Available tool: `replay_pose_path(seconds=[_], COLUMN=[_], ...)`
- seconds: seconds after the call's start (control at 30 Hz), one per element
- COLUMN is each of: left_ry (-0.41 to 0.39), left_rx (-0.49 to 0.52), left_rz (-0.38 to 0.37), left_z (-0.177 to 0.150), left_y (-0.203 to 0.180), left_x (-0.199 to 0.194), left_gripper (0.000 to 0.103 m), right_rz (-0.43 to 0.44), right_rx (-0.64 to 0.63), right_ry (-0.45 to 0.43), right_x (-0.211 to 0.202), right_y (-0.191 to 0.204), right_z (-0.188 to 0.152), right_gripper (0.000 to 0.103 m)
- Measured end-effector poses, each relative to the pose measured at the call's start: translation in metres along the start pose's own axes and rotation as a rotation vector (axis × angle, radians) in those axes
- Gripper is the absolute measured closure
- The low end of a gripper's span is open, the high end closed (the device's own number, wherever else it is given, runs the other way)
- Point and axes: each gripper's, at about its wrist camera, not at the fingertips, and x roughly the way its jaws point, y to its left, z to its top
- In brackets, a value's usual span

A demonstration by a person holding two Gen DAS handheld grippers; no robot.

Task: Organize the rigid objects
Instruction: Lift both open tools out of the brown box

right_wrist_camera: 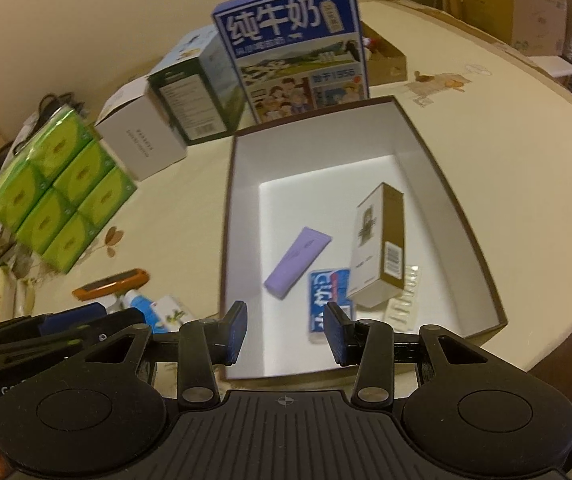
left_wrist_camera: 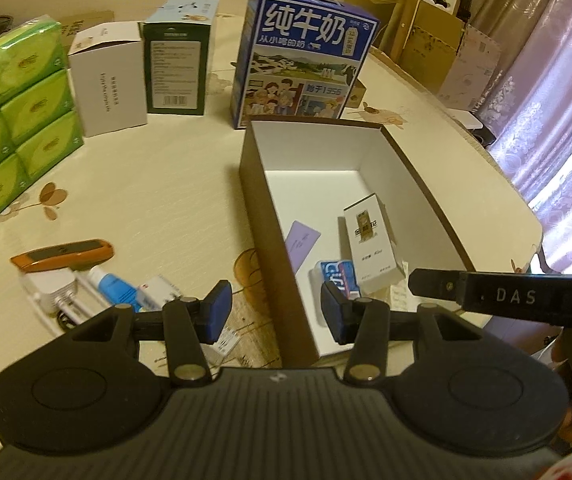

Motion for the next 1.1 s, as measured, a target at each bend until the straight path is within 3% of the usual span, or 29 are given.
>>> replay_pose_path(seconds=[0.67, 1.1], left_ry=[-0.063, -0.062], left_rx=[-0.047, -0.117], left_rz=[0.136, 0.213], left_z=[-0.036, -0.054], left_y=[0.051, 0.102], left_x=[-0.077, -0.092], left_gripper=[0.060, 0.060], right_rz=[0.155, 0.235], right_rx=[-0.152, -0.276], right_ry=[-0.001, 0.061], right_x=[-0.013, 0.019], right_y=[0.080, 0.126], right_z=[-0.036, -0.052], right_gripper=[0.064, 0.064])
